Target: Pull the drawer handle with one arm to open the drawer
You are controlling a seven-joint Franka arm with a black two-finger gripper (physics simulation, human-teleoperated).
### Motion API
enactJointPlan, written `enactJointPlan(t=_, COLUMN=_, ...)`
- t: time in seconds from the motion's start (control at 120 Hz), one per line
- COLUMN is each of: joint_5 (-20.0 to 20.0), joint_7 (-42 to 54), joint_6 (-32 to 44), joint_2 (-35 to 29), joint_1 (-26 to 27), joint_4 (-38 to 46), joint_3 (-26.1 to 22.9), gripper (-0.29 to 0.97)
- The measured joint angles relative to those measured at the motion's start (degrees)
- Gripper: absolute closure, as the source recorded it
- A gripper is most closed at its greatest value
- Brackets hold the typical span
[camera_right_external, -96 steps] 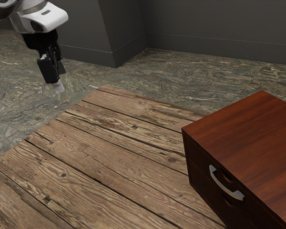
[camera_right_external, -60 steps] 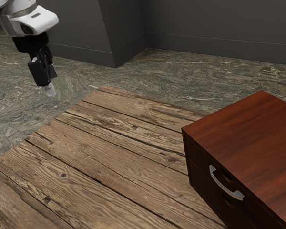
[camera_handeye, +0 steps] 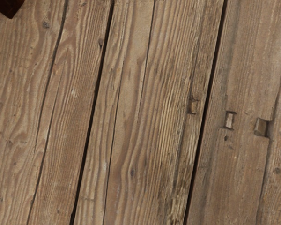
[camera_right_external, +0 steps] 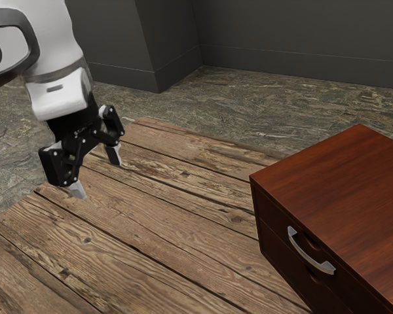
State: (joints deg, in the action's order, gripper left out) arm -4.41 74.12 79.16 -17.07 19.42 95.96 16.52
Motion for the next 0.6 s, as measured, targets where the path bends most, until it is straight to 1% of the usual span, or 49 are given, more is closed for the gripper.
enactJointPlan(t=0.1, joint_5=-0.27, joint_7=7.10, joint_6=3.99, joint_2=0.05, joint_1=2.68, joint_4=4.11, joint_3=-0.15, gripper=0.00)
enactJointPlan(t=0.217, joint_5=-0.20, joint_7=14.02, joint_6=10.66, joint_2=-0.61, joint_1=7.97, joint_4=8.99, joint_3=-0.21, gripper=0.00)
enactJointPlan(t=0.283, joint_5=0.14, joint_7=17.15, joint_6=14.75, joint_2=-2.17, joint_1=10.79, joint_4=12.11, joint_3=-0.18, gripper=0.00)
enactJointPlan(t=0.342, joint_5=0.26, joint_7=19.23, joint_6=17.79, joint_2=-2.83, joint_1=13.74, joint_4=13.19, joint_3=-0.17, gripper=0.00)
enactJointPlan(t=0.4, joint_5=0.43, joint_7=20.88, joint_6=20.99, joint_2=-2.84, joint_1=15.61, joint_4=14.09, joint_3=-0.17, gripper=0.00)
enactJointPlan(t=0.508, joint_5=0.55, joint_7=22.81, joint_6=29.33, joint_2=-3.65, joint_1=17.65, joint_4=19.31, joint_3=-0.19, gripper=0.01)
enactJointPlan(t=0.6, joint_5=0.31, joint_7=23.95, joint_6=36.96, joint_2=-3.67, joint_1=18.66, joint_4=21.82, joint_3=-0.23, gripper=0.03)
